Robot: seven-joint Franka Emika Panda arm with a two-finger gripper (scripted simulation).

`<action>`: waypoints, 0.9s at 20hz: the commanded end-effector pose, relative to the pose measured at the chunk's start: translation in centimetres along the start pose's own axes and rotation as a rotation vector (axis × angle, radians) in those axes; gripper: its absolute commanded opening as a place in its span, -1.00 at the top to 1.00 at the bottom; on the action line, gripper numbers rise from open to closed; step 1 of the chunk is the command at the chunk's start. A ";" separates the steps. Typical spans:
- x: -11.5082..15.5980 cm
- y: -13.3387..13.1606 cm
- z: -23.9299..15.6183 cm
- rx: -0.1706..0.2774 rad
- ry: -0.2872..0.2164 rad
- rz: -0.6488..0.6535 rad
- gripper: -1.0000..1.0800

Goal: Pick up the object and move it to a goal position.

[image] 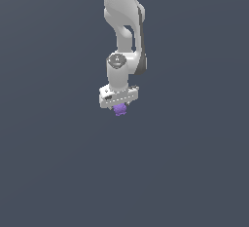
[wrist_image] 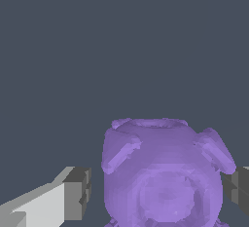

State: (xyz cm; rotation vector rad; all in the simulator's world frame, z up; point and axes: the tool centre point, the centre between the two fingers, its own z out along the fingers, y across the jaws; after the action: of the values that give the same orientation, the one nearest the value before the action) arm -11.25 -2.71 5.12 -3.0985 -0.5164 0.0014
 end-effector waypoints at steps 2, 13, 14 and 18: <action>0.0 0.0 1.0 0.000 0.001 -0.001 -0.92; 0.0 0.0 1.2 -0.001 0.001 -0.001 1.00; 0.0 0.0 1.2 -0.001 0.001 -0.001 1.00; 0.1 0.2 1.0 -0.002 0.002 0.001 1.00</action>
State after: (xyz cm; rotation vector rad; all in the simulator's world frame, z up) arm -11.16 -2.90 4.05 -3.1003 -0.5141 -0.0016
